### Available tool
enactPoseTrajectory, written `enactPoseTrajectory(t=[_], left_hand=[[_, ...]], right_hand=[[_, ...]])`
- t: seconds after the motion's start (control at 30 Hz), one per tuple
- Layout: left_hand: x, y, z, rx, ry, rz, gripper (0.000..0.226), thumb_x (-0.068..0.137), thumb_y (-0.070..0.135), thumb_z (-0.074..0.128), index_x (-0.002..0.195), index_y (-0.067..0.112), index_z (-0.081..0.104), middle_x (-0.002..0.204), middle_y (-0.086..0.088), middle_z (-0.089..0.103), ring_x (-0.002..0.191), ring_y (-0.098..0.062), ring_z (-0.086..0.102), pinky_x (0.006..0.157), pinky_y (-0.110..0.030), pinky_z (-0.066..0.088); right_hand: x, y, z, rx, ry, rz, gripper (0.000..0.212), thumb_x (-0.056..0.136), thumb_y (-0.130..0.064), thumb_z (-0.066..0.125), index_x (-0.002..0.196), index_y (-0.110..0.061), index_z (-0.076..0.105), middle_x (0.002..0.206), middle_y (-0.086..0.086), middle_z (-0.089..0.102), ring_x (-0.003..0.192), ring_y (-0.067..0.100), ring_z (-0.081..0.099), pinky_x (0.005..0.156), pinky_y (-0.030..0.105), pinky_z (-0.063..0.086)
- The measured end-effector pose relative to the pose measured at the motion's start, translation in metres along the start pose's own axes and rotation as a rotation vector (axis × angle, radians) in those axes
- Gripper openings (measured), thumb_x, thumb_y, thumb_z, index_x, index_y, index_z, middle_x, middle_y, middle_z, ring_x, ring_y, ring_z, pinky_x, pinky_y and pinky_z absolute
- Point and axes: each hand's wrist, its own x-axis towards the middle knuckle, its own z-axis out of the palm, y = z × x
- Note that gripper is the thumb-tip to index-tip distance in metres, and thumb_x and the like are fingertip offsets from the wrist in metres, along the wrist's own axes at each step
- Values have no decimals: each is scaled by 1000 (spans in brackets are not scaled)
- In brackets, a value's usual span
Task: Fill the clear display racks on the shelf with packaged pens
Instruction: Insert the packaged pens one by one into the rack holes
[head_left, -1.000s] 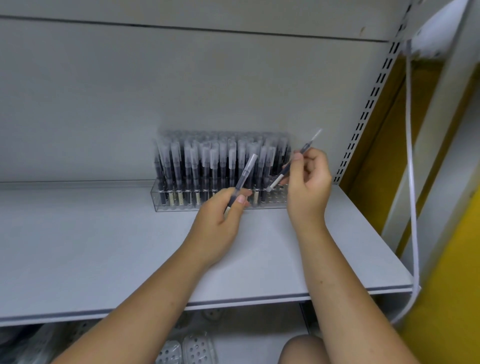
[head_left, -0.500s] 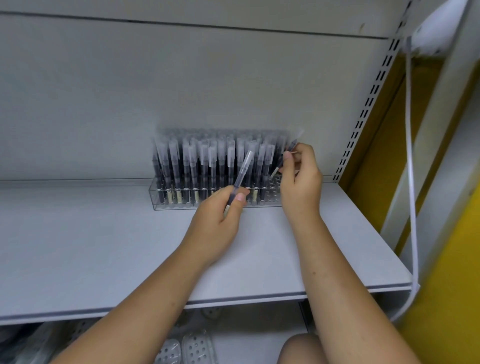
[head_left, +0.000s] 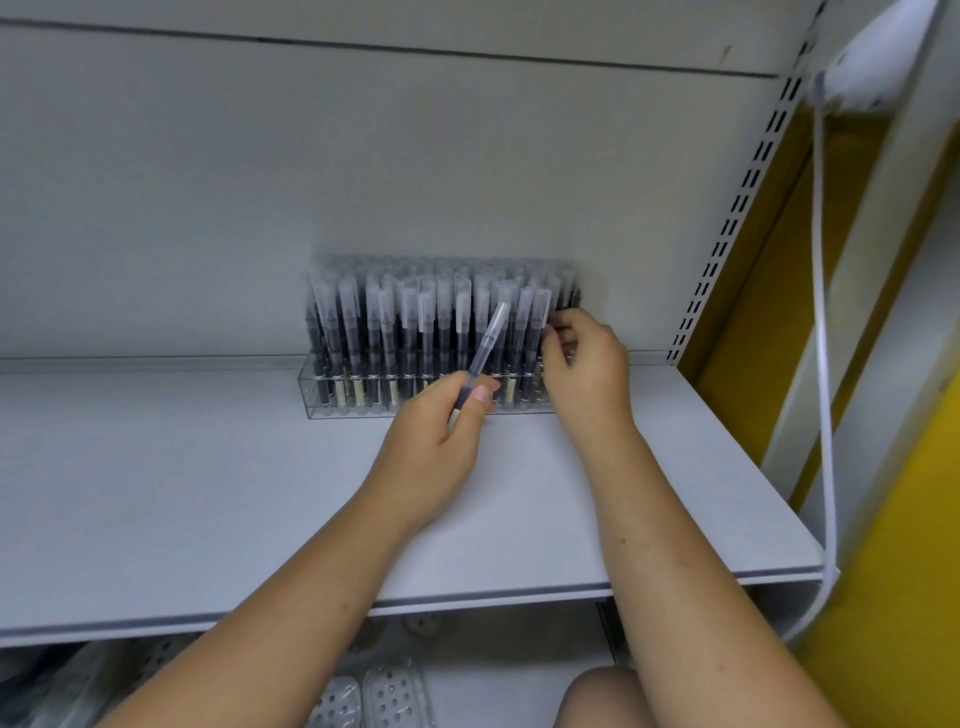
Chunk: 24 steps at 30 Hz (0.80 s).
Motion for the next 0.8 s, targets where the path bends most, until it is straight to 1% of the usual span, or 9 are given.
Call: enactPoseTrajectory(t=[0.1, 0.17, 0.3, 0.37, 0.43, 0.53, 0.63, 0.73, 0.8], left_hand=[[0, -1, 0, 1, -6, 2, 24, 109, 32, 49, 119, 27, 70, 99, 18, 71, 92, 4, 63, 84, -27, 49], [0, 0, 0, -2, -10, -3, 24, 109, 33, 48, 118, 27, 70, 99, 19, 70, 93, 5, 63, 85, -27, 49], [0, 0, 0, -4, -17, -7, 24, 109, 33, 48, 118, 28, 70, 98, 18, 70, 91, 4, 62, 83, -27, 47], [0, 0, 0, -1, -16, -6, 24, 109, 33, 48, 118, 28, 70, 97, 18, 70, 91, 4, 62, 82, -27, 46], [0, 1, 0, 12, -18, -5, 24, 109, 34, 48, 119, 28, 69, 99, 18, 70, 95, 4, 62, 81, -23, 45], [-1, 1, 0, 26, -17, 3, 25, 109, 34, 48, 120, 28, 69, 102, 20, 71, 100, 5, 62, 80, -17, 43], [-1, 1, -1, 32, -16, 16, 24, 109, 35, 48, 119, 28, 69, 104, 20, 71, 103, 4, 63, 82, -18, 45], [0, -1, -1, 46, -17, 59, 23, 109, 36, 47, 107, 25, 67, 98, 13, 71, 98, -7, 65, 84, -33, 51], [0, -3, 0, 63, -25, 79, 25, 108, 38, 47, 98, 23, 64, 92, 8, 68, 90, -14, 64, 82, -43, 52]], right_hand=[[-1, 0, -1, 4, 0, 33, 23, 91, -31, 57, 98, -18, 74, 84, -5, 71, 87, 25, 67, 78, 46, 57], [-2, -1, -2, 21, 24, 49, 23, 91, -29, 59, 104, -15, 73, 89, -5, 71, 91, 25, 67, 82, 46, 57], [-7, -4, -7, 104, 138, 38, 16, 92, -19, 61, 106, -14, 68, 95, 0, 68, 91, 20, 65, 82, 42, 56], [-10, -12, -12, 174, 184, 19, 10, 94, -15, 61, 103, -14, 67, 92, 1, 67, 86, 14, 64, 78, 32, 55], [-14, -21, -16, 267, 183, 14, 5, 97, -11, 62, 99, -12, 66, 83, -1, 66, 76, 12, 62, 69, 27, 52], [-20, -30, -19, 399, 69, 30, 9, 100, -10, 62, 93, -11, 67, 72, 6, 65, 60, 17, 60, 55, 29, 47], [-24, -35, -20, 492, -119, 54, 13, 101, -9, 62, 89, -10, 67, 72, 10, 67, 53, 5, 59, 53, 23, 45], [-26, -38, -19, 513, -301, 23, 10, 100, -12, 65, 91, -11, 70, 77, 14, 68, 54, 5, 59, 52, 22, 46], [-27, -39, -17, 513, -378, -5, 9, 98, -16, 68, 91, -19, 73, 79, 17, 68, 55, 25, 58, 54, 21, 47]])
